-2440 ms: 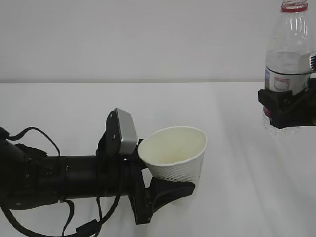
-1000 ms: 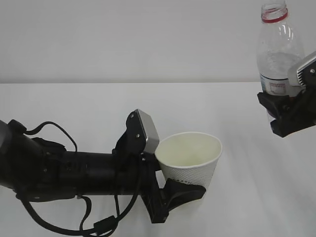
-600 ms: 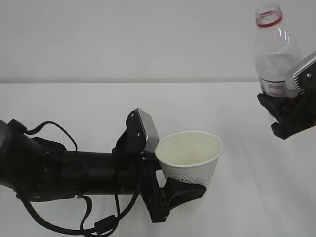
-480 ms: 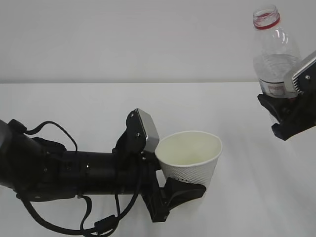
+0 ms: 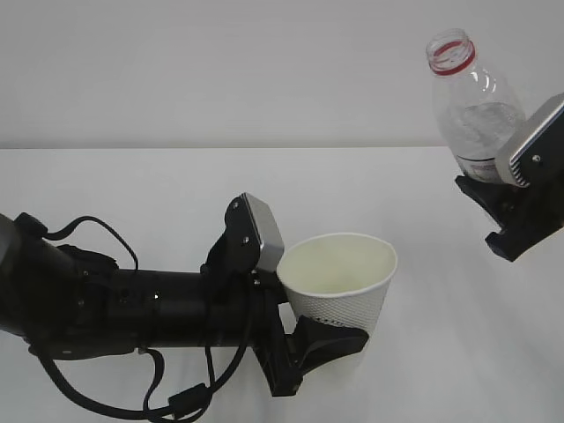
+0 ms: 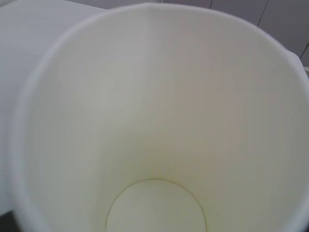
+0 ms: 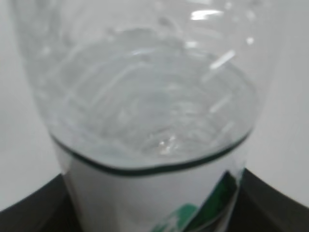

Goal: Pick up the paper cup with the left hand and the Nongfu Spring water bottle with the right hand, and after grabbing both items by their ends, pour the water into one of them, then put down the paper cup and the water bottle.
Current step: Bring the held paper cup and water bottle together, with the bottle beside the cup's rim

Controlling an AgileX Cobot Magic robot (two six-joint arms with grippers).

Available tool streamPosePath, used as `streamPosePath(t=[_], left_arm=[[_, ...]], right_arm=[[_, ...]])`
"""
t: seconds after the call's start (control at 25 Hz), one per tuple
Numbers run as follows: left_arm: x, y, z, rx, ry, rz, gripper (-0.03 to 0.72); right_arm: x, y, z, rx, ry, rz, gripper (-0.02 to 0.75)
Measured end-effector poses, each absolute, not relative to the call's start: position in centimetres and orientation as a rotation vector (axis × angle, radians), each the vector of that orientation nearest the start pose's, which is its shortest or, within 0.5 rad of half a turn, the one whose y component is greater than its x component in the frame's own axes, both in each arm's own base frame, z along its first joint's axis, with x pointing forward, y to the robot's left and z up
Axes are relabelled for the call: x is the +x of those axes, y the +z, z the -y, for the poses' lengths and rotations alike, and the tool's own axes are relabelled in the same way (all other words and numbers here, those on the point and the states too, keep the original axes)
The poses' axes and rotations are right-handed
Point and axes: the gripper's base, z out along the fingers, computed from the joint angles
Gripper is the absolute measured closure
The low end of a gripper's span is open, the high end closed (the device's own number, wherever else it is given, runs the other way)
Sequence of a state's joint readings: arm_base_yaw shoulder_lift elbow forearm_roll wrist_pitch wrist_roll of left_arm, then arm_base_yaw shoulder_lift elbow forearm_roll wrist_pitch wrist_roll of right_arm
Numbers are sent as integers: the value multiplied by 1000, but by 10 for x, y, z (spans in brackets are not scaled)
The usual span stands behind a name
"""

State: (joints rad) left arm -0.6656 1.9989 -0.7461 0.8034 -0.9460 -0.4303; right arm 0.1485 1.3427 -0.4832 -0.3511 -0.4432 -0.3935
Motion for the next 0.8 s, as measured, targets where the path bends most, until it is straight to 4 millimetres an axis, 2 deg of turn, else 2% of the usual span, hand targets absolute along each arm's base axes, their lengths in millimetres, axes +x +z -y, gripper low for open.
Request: streamPosePath(t=[0.24,0.52,0.56,0.8], left_arm=[[234,113,252,1142,-969,-1663,167],[234,113,252,1142,-969,-1663,167],[223,113,261,1180,-994,-1646,167],[232,113,254,1149,-976,-1658,167]], right_arm=[[248,216,-51,-906,-241,-1710,223],[246,209,-48,-903,-232,-1800,223],[246,209,-48,-902,-231,-1804,223],[247,211,-49,-894,-227,-1779,223]])
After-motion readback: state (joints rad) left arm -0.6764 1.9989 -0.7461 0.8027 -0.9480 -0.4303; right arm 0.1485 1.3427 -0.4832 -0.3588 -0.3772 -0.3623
